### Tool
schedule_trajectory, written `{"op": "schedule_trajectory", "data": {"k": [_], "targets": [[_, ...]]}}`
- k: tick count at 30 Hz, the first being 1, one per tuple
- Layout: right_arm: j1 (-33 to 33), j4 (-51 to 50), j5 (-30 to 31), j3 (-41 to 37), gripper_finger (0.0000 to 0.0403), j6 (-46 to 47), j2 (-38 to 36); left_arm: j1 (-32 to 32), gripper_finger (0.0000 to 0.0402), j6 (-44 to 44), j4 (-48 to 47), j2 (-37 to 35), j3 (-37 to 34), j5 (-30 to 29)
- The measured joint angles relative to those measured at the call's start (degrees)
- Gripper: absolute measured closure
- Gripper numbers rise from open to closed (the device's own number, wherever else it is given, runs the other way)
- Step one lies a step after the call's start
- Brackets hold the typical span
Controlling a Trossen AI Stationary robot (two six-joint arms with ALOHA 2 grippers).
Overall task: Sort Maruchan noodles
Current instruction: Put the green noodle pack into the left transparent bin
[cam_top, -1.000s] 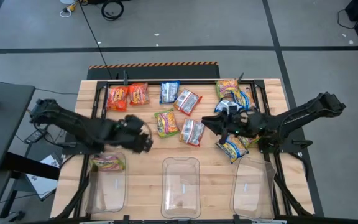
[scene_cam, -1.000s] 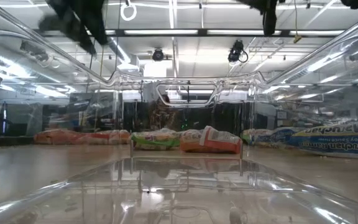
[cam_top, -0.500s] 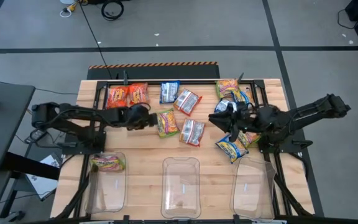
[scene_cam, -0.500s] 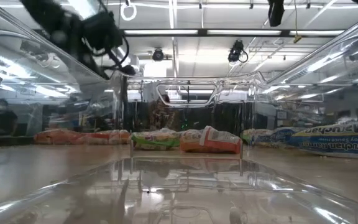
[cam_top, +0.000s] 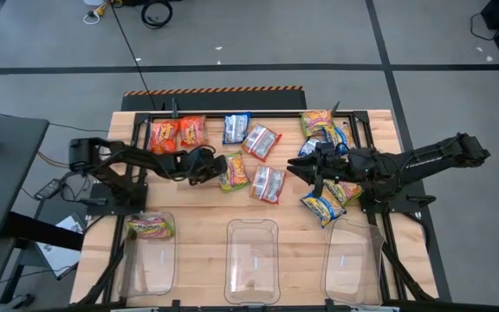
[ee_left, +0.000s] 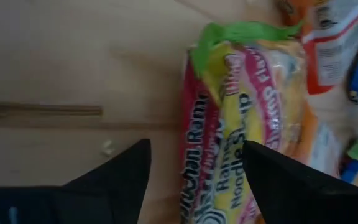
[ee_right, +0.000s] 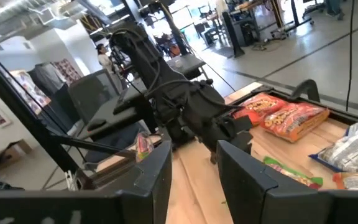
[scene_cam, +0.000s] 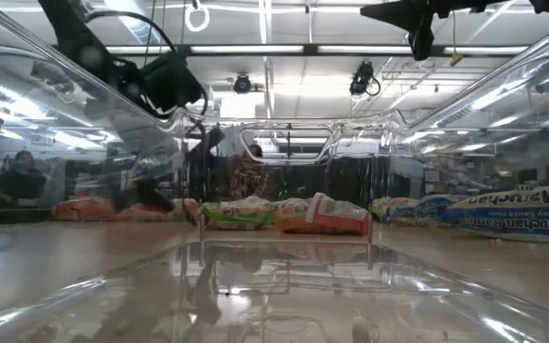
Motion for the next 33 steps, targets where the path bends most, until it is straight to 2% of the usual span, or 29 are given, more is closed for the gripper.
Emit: {"op": "schedule_trajectory", "data": {"k": [4, 10, 13, 18, 21, 24, 29, 33], "targets": [[-0.9, 0.1, 0.0, 0.0, 0.027, 0.0, 0.4, -0.2, 0.0172, 0.6, 5.8, 2.9, 0.1, 1.3], [-2.5, 0.1, -0.2, 0.0, 0.027, 0.0, 0.6, -1.2, 0.0216, 1.4, 6.7, 5.4, 0.2, 0.0], [-3.1, 0.3, -0.2, 0.0, 0.027, 0.0, 0.5, -2.0, 0.0257, 4.2, 8.7, 5.3, 0.2, -2.0], [-3.9, 0.1, -0.2, 0.0, 0.027, -2.1, 0.5, -2.3, 0.0341, 10.7, 4.5, 4.3, 3.4, -2.8], [-4.4, 0.2, -0.2, 0.0, 0.027, -3.1, 0.5, -2.3, 0.0381, 16.0, -1.7, 2.4, 7.6, -2.5], [-4.6, 0.1, -0.2, 0.0, 0.027, -3.1, 0.5, -2.8, 0.0385, 22.8, -11.2, -0.4, 13.9, -2.0], [-4.6, 0.1, -0.2, 0.0, 0.027, -3.1, 0.5, -5.7, 0.0384, 39.0, -36.7, -3.8, 30.6, -1.8], [-4.6, -0.1, -0.2, 0.0, 0.027, -5.8, 0.5, -10.9, 0.038, 51.2, -57.0, -4.2, 45.5, -3.9]]}}
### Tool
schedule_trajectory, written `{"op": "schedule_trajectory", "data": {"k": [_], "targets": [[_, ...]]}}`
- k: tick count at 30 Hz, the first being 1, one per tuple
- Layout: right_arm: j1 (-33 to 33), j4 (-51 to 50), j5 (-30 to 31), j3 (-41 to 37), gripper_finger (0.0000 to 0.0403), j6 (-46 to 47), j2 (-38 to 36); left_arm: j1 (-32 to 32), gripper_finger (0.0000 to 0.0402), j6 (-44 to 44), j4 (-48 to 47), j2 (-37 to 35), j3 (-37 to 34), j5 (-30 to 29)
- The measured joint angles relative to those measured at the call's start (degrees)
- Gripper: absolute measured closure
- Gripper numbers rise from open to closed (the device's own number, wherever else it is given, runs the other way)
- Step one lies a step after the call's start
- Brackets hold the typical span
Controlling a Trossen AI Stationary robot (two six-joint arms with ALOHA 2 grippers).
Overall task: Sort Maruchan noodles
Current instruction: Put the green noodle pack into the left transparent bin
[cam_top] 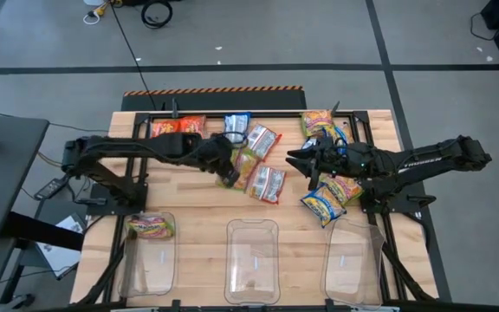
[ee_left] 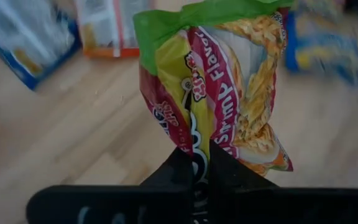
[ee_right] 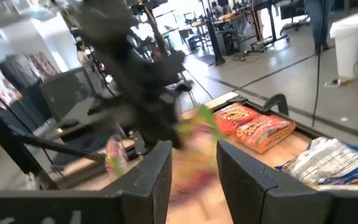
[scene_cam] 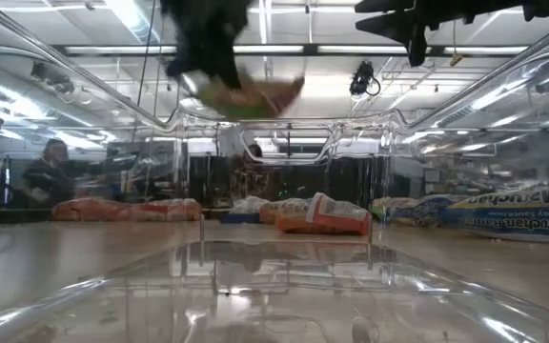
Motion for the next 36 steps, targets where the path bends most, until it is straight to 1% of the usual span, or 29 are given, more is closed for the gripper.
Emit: {"op": "schedule_trajectory", "data": {"k": [2, 5, 8, 9, 11, 13, 16, 19, 22, 25, 27, 28, 30, 34, 36], "targets": [[0.0, -0.1, 0.0, 0.0, 0.027, -2.7, 0.0, -3.5, 0.0379, 3.8, -8.3, 0.0, 6.2, -1.8], [-0.3, -0.2, 1.3, 0.0, 0.027, -9.8, 0.1, -8.9, 0.0378, 4.4, -17.7, 0.0, 12.4, -2.7], [0.6, 0.7, 2.4, 0.1, 0.027, -14.9, 0.1, -15.3, 0.0377, 1.6, -24.8, 0.0, 16.1, -2.6], [1.5, 0.6, 2.7, 0.6, 0.027, -15.9, 0.1, -17.8, 0.0377, 0.6, -26.6, 0.0, 16.9, -2.7], [4.5, 0.3, 5.3, 2.7, 0.027, -17.5, 0.8, -22.7, 0.0377, -1.5, -28.8, 0.0, 17.3, -2.4], [7.9, -1.7, 9.0, 5.4, 0.027, -19.9, 2.2, -27.7, 0.0377, -4.3, -30.5, 0.0, 17.3, -1.3], [12.3, -4.0, 15.1, 10.4, 0.027, -22.8, 6.6, -35.7, 0.0376, -9.5, -33.8, 0.0, 17.3, 0.5], [15.7, -4.2, 20.2, 15.9, 0.027, -23.1, 12.5, -43.8, 0.0382, -15.2, -35.0, 0.1, 17.3, 0.8], [18.1, -4.1, 25.1, 21.5, 0.027, -23.2, 19.2, -51.9, 0.0385, -21.1, -38.6, 0.2, 17.2, 1.0], [20.0, -4.1, 29.2, 27.1, 0.027, -23.2, 25.5, -58.9, 0.0385, -25.8, -44.8, 1.3, 17.2, -0.1], [21.3, -3.9, 32.2, 30.5, 0.027, -23.2, 29.3, -63.0, 0.0385, -25.4, -44.6, 2.3, 16.0, -2.2], [21.9, -3.8, 33.9, 32.4, 0.027, -23.1, 31.4, -64.4, 0.0385, -25.0, -43.4, 2.4, 14.8, -3.7], [23.1, -3.4, 36.7, 35.3, 0.027, -22.3, 34.8, -66.1, 0.0385, -24.9, -44.2, 3.1, 12.4, -5.9], [25.4, -3.2, 40.5, 39.8, 0.027, -20.3, 39.9, -65.9, 0.0385, -21.4, -44.3, 4.9, 5.7, -2.3], [26.6, -2.5, 42.1, 41.4, 0.027, -19.3, 41.9, -66.0, 0.0385, -21.1, -44.8, 5.1, 2.4, -1.1]]}}
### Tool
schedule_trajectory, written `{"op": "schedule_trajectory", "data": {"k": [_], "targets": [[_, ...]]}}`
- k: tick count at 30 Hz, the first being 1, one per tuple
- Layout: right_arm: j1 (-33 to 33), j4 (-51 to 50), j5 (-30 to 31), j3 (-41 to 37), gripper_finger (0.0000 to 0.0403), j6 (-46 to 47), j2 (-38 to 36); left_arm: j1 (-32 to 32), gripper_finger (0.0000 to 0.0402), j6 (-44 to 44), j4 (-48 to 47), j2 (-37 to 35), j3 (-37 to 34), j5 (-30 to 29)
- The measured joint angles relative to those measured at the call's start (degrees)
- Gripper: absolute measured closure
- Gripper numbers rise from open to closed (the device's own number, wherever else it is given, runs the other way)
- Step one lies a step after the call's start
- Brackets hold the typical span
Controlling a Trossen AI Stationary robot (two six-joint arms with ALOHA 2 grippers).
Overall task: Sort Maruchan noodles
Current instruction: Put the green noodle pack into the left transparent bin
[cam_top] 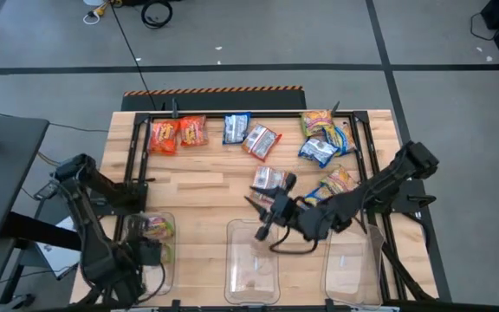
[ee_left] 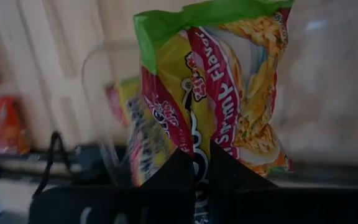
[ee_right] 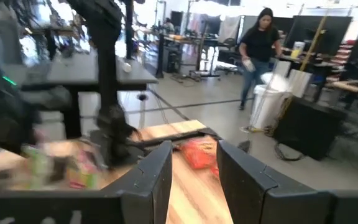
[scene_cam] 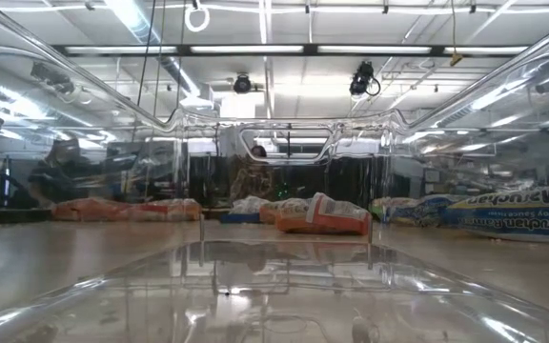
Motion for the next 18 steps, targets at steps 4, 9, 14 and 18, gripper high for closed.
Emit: {"op": "schedule_trajectory", "data": {"k": [4, 9, 14, 18], "targets": [[1.9, 1.1, 3.4, 1.3, 0.027, 0.6, 2.5, -0.1, 0.0384, -2.2, 0.2, 0.3, -5.8, 0.7], [3.4, 1.2, 8.0, 1.2, 0.027, 2.7, 3.2, 0.1, 0.0384, -5.8, 1.0, 0.2, -11.9, 0.5], [3.3, 1.8, 9.6, 1.2, 0.027, 2.0, 3.3, 0.1, 0.0384, -5.6, 6.5, 0.2, -17.7, 0.5], [3.0, 2.5, 9.6, 1.2, 0.027, 0.2, 3.2, 0.1, 0.0383, -5.7, 8.2, 0.2, -20.0, 0.0]]}}
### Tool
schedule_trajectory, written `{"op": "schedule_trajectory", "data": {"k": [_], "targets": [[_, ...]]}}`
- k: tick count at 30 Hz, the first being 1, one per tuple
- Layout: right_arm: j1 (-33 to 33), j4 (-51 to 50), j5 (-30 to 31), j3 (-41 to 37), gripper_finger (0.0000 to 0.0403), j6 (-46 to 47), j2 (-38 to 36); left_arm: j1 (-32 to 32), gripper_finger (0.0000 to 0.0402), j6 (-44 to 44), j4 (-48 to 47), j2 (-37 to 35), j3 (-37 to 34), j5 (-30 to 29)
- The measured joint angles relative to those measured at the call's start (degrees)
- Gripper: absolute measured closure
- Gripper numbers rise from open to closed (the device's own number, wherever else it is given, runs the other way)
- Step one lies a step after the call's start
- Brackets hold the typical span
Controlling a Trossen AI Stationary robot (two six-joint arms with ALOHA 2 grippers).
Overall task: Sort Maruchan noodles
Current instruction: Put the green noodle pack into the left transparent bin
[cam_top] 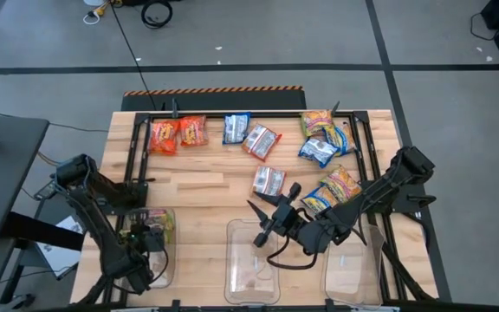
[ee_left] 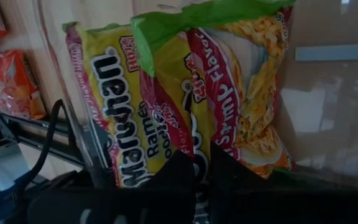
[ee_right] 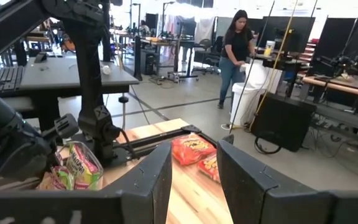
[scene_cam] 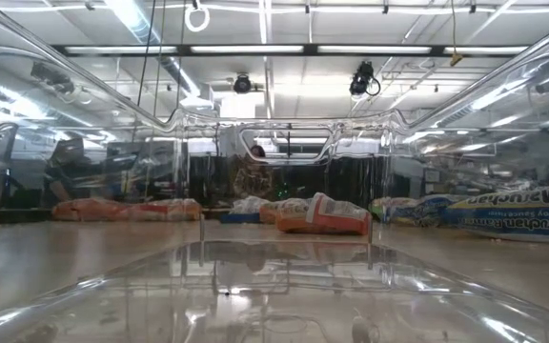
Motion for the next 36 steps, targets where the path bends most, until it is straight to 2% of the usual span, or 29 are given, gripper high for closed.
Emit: {"op": "schedule_trajectory", "data": {"k": [5, 16, 21, 24, 27, 30, 33, 36], "targets": [[-0.4, 0.9, 0.0, 0.0, 0.0267, -0.1, -0.1, 0.0, 0.036, -1.4, -0.5, 0.0, -0.1, -0.6], [-0.7, 1.1, 0.0, 0.0, 0.0261, 0.0, -0.1, 0.0, 0.0244, -2.2, -3.0, 0.0, 0.3, -0.3], [-0.6, 1.5, -0.6, 0.0, 0.0261, 2.2, -0.1, 0.1, 0.0212, -3.2, -7.9, 0.0, 5.6, 0.6], [-0.6, 1.4, -3.4, 0.0, 0.0262, 3.9, -0.1, 0.1, 0.0195, -3.1, -7.8, -0.5, 10.5, -0.5], [-0.6, -1.0, -6.3, 1.2, 0.0262, 6.4, -0.1, 0.8, 0.018, -4.4, -8.1, -1.6, 17.2, -3.8], [-0.9, -8.0, -8.4, 4.1, 0.0262, 9.2, -0.1, 2.1, 0.0169, -5.5, -8.0, -3.0, 22.9, -9.6], [-1.6, -20.9, -11.2, 9.0, 0.0262, 15.6, -0.1, 4.8, 0.0164, -6.9, -8.0, -4.7, 26.5, -18.2], [-3.4, -39.0, -17.5, 14.6, 0.0262, 27.9, -0.2, 9.0, 0.0164, -7.1, -5.6, -6.9, 27.5, -26.9]]}}
